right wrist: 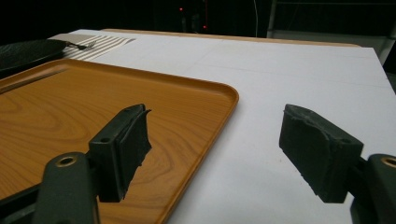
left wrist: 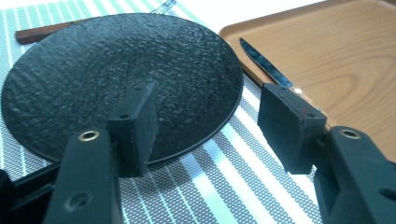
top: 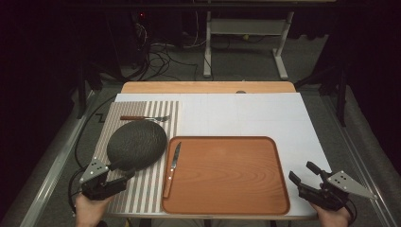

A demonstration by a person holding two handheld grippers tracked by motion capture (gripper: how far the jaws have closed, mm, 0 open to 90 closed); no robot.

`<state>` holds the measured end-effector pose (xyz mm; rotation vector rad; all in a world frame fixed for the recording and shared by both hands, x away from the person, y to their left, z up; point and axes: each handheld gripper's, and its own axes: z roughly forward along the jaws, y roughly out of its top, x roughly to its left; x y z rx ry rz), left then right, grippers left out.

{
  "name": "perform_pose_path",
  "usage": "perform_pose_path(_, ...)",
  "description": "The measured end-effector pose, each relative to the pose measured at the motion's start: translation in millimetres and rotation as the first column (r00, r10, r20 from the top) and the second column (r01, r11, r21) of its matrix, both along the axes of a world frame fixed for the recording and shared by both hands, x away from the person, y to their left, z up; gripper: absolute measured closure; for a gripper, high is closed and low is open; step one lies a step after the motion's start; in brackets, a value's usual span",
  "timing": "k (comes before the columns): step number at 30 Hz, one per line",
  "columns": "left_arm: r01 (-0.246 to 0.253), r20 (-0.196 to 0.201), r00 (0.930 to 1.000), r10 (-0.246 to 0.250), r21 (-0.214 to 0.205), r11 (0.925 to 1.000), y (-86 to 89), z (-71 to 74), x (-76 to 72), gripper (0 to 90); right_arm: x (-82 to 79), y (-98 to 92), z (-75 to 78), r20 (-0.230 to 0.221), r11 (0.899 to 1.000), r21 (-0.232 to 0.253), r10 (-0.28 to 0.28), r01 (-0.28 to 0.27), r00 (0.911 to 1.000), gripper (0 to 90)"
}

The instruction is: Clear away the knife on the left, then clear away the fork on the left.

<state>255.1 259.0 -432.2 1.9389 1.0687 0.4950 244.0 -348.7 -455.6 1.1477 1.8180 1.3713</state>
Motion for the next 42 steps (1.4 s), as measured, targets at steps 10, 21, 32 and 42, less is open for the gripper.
perform_pose_path(10,-0.037,0.001,0.9993,0.037,-0.037,0.9986,11.4,-8.8,-3.8,35.6,0.2,-0.1,0.0,-0.003,1.000,0.001,-0.004,0.004,1.0000,24.5)
perform_pose_path(21,-0.080,0.001,0.9968,0.080,-0.070,0.9944,22.9,-17.0,-5.2,35.6,-0.5,-0.8,0.5,-0.003,1.000,0.002,-0.015,0.015,0.9999,24.5)
perform_pose_path(32,-0.091,0.011,0.9957,0.092,-0.052,0.9945,20.3,-22.4,-7.5,35.6,-1.3,1.5,0.6,-0.007,1.000,-0.016,-0.022,0.022,0.9997,24.4)
perform_pose_path(42,-0.069,0.054,0.9960,0.072,-0.047,0.9965,11.4,-14.6,-3.0,35.6,-0.6,1.5,0.5,-0.007,1.000,-0.007,-0.020,0.020,0.9998,24.4)
